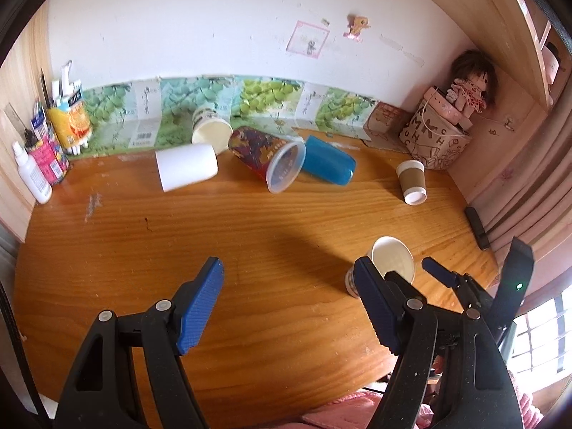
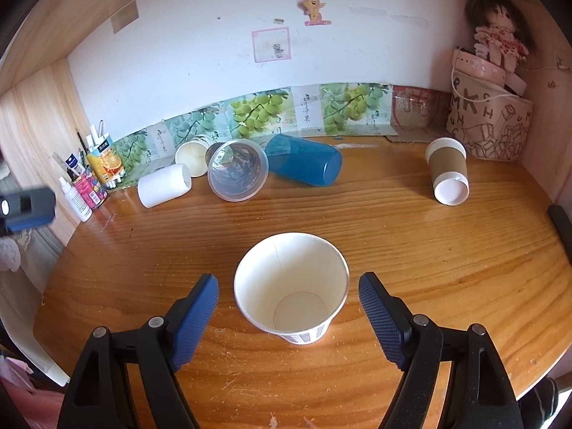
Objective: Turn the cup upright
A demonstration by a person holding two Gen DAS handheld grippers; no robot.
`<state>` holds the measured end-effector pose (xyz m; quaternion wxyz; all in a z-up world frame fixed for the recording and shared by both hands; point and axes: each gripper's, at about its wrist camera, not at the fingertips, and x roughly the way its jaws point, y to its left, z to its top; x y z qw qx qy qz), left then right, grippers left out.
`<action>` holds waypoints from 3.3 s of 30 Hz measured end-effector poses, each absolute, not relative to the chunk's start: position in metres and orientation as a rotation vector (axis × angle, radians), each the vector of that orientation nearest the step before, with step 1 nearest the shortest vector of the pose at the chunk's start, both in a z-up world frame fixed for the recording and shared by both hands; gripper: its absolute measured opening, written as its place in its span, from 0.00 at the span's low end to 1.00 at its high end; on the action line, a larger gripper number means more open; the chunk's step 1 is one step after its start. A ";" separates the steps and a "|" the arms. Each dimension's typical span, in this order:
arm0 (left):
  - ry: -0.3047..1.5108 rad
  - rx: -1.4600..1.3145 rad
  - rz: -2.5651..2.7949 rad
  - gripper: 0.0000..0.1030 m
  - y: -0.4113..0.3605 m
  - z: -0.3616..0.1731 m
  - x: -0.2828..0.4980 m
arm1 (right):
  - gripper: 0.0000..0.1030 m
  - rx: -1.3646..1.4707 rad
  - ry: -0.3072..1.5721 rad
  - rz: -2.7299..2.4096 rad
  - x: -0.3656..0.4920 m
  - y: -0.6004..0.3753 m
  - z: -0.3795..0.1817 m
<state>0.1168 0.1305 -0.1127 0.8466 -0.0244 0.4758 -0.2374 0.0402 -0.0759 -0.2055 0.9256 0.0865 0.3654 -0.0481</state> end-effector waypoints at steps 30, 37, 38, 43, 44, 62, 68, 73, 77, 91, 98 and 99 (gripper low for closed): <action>0.795 -0.156 -0.180 0.95 0.085 -0.037 -0.016 | 1.00 0.114 0.600 0.050 -0.089 -0.115 -0.063; 0.736 -0.092 -0.095 0.95 0.070 -0.019 -0.055 | 1.00 0.170 0.562 0.057 -0.133 -0.130 -0.051; 0.728 -0.093 -0.094 0.95 0.068 -0.017 -0.059 | 1.00 0.177 0.561 0.063 -0.136 -0.131 -0.050; 0.625 -0.084 -0.075 0.95 0.061 -0.001 -0.079 | 1.00 0.172 0.507 0.087 -0.158 -0.134 -0.042; 0.600 -0.088 -0.075 0.95 0.060 0.003 -0.083 | 1.00 0.165 0.490 0.080 -0.161 -0.134 -0.039; 0.504 -0.087 -0.065 0.96 0.046 0.014 -0.098 | 1.00 0.169 0.402 0.059 -0.169 -0.149 -0.031; 0.506 -0.087 -0.064 0.96 0.045 0.013 -0.096 | 1.00 0.165 0.404 0.063 -0.167 -0.147 -0.031; 0.511 -0.086 -0.068 0.96 0.045 0.012 -0.094 | 1.00 0.166 0.405 0.065 -0.166 -0.147 -0.031; 0.513 -0.081 -0.072 0.96 0.044 0.010 -0.091 | 1.00 0.165 0.412 0.074 -0.163 -0.145 -0.032; 0.526 -0.081 -0.072 0.96 0.042 0.008 -0.088 | 1.00 0.170 0.421 0.074 -0.160 -0.145 -0.033; 0.527 -0.082 -0.064 0.96 0.039 0.008 -0.089 | 1.00 0.170 0.422 0.074 -0.159 -0.144 -0.033; 0.527 -0.085 -0.063 0.96 0.039 0.008 -0.089 | 1.00 0.171 0.422 0.073 -0.159 -0.144 -0.033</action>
